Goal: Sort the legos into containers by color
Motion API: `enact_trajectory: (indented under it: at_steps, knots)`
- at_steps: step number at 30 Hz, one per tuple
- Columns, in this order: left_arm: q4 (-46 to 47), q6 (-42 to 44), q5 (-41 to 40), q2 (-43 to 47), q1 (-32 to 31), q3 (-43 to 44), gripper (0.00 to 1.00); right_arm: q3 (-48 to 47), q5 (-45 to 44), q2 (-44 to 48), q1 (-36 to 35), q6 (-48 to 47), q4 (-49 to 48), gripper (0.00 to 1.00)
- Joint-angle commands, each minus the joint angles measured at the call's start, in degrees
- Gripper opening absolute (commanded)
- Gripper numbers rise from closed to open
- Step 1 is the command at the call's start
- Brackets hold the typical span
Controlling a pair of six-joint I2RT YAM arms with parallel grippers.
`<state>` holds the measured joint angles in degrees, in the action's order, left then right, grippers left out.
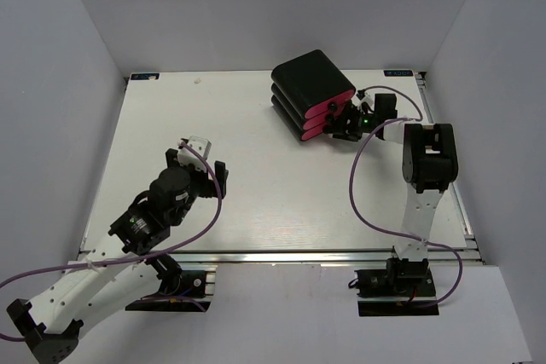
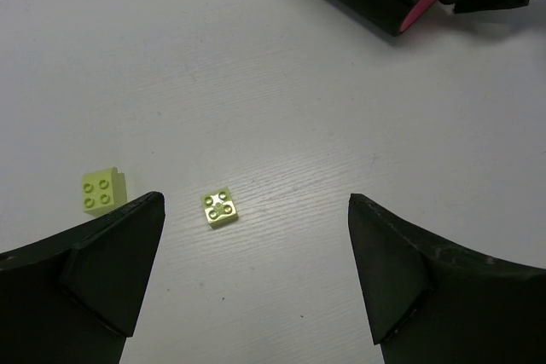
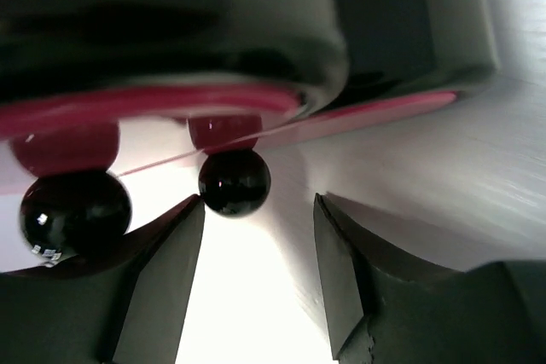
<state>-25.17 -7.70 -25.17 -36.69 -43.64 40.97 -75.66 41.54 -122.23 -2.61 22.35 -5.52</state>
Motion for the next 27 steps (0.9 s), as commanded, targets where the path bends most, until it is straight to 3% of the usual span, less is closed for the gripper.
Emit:
enact_trajectory:
  at_steps: [1, 3, 6, 9, 12, 17, 27]
  knots:
    - [1.3, 0.4, -1.5, -0.3, 0.0, -0.5, 0.98, -0.5, 3.1, -2.2, -0.4, 5.5, -5.5, 0.60]
    - [1.5, 0.1, -2.0, -0.9, 0.0, -0.6, 0.98, -0.2, 3.4, -3.3, -0.4, 7.3, -7.7, 0.59]
    - [2.0, -0.5, -3.0, -1.8, 0.0, -0.9, 0.98, 1.8, 3.3, -3.4, -0.1, 10.8, -12.7, 0.50]
    - [2.7, -1.2, -3.9, -2.3, 0.0, -1.3, 0.98, 4.3, 2.3, -2.3, 0.1, 11.8, -16.0, 0.27]
    - [3.4, -2.8, -5.4, -3.0, 0.0, -2.4, 0.98, 7.6, 1.0, -0.1, 0.6, 11.7, -17.9, 0.17]
    - [1.4, -6.5, -5.1, -8.9, 1.2, -0.5, 0.98, 12.7, 0.6, 3.7, 1.8, 10.3, -18.5, 0.14]
    - [-0.2, -9.0, 4.2, -23.0, 7.9, 2.9, 0.98, 22.7, 1.4, 10.3, 6.4, 5.0, -14.9, 0.14]
